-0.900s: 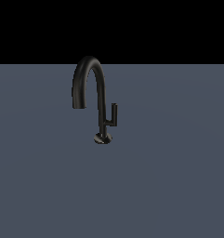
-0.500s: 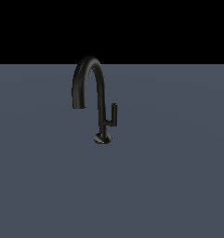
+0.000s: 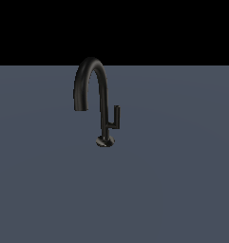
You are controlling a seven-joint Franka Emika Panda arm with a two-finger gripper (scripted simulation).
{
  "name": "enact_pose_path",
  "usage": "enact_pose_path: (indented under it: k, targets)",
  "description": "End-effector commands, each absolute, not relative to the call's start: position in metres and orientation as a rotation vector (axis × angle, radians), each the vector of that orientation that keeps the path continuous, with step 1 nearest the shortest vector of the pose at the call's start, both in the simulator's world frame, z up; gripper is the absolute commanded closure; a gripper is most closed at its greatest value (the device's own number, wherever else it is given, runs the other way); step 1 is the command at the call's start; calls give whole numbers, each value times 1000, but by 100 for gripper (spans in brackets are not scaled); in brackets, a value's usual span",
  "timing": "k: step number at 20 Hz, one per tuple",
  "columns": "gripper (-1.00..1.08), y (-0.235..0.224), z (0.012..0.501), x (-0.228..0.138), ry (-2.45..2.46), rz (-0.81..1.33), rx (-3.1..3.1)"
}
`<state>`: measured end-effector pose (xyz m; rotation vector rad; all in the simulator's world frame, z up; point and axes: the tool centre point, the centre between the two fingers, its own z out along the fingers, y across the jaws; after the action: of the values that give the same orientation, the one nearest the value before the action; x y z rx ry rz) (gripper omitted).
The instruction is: Turn on the faucet by rotating a designated handle.
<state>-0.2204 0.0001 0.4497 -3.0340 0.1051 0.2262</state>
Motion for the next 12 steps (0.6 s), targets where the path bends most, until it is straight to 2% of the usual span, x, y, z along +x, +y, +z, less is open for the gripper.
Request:
enact_pose_path:
  k: [1, 12]
  targets:
    - [108, 1, 446, -209, 159, 265, -2995]
    - [108, 1, 419, -148, 439, 464, -2751]
